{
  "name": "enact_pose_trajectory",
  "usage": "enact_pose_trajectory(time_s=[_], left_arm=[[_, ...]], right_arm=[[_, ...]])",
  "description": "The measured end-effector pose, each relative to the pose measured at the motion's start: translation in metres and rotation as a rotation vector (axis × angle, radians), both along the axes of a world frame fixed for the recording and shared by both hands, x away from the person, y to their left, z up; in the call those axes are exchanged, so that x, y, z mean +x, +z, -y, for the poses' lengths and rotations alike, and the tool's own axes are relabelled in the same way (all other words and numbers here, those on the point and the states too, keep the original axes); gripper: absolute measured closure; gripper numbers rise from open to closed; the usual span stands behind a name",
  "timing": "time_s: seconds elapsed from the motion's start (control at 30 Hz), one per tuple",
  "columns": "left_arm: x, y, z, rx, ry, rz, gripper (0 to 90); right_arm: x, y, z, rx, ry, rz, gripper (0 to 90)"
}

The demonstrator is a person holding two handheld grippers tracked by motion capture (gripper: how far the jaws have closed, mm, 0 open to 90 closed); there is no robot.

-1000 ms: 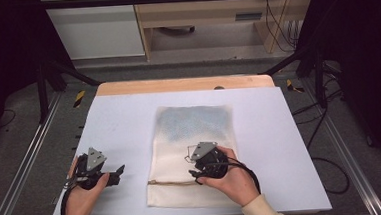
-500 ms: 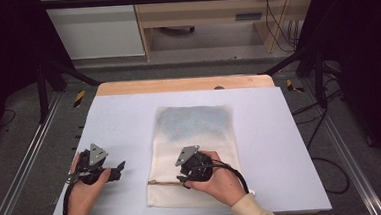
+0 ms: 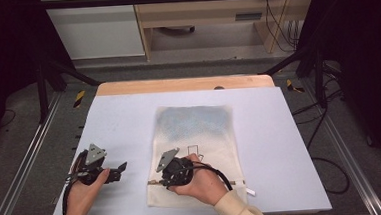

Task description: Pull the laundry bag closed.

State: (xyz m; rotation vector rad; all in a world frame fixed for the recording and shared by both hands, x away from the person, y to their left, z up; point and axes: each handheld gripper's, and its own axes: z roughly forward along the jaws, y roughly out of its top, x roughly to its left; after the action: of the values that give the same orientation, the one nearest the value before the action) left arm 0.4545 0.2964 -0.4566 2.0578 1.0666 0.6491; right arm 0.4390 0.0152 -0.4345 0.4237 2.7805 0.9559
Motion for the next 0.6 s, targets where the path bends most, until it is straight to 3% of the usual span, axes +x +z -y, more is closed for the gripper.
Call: enact_pose_trajectory(time_s=[0.27, 0.6], left_arm=[[0.0, 0.0, 0.001, 0.011, -0.003, -0.006, 7.4], [-0.001, 0.0, 0.001, 0.02, -0.008, -0.006, 8.3]], right_arm=[[-0.001, -0.002, -0.016, -0.016, 0.037, -0.005, 70.0], [0.002, -0.009, -0.032, -0.023, 0.058, -0.032, 71.4]])
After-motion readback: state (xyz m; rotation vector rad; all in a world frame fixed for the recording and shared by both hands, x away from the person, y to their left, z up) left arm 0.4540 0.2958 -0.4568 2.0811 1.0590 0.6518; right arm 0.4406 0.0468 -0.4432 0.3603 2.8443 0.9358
